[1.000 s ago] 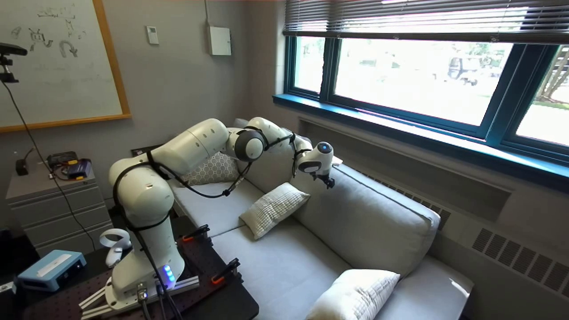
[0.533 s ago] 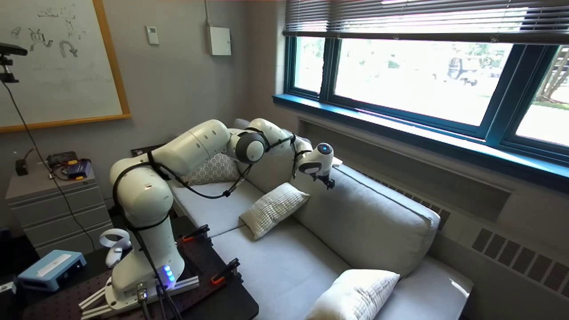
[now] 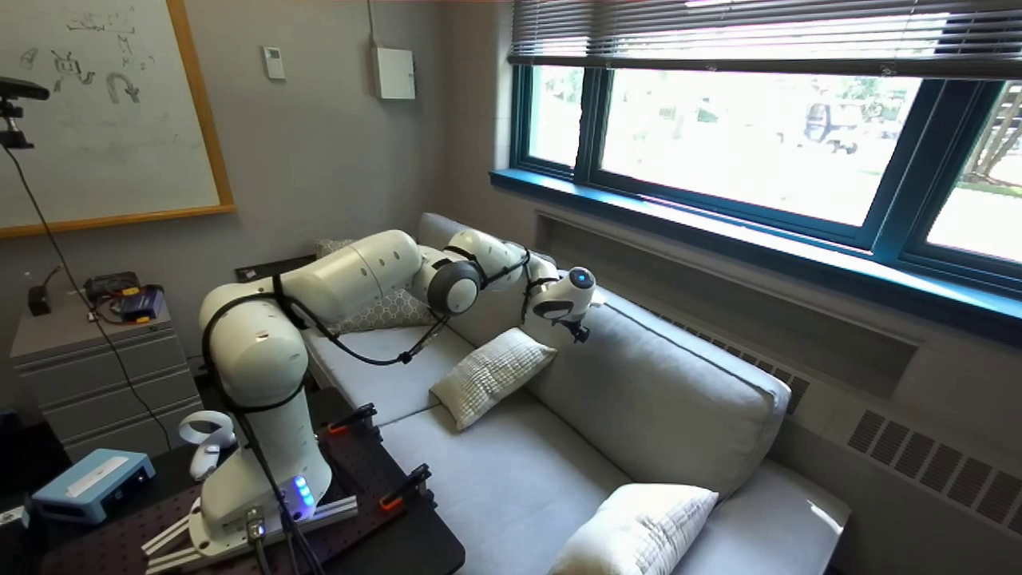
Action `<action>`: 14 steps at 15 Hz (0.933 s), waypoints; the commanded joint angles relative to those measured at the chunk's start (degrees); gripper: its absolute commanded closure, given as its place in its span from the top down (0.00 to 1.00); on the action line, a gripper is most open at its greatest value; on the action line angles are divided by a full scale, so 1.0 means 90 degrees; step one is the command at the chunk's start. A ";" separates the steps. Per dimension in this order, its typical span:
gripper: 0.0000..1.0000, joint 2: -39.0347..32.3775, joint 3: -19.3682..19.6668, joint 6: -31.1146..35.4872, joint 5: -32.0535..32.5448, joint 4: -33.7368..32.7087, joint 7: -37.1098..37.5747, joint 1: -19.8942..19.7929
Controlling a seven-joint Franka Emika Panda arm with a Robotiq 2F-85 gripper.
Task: Arrange the pillows neatly to the right
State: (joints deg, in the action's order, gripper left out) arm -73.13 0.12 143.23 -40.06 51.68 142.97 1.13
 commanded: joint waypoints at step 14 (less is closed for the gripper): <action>1.00 -0.1267 0.0753 -0.1155 -0.3602 -0.0781 0.0667 0.0311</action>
State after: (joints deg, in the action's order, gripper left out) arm -84.75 5.21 133.50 -67.45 43.26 148.97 2.73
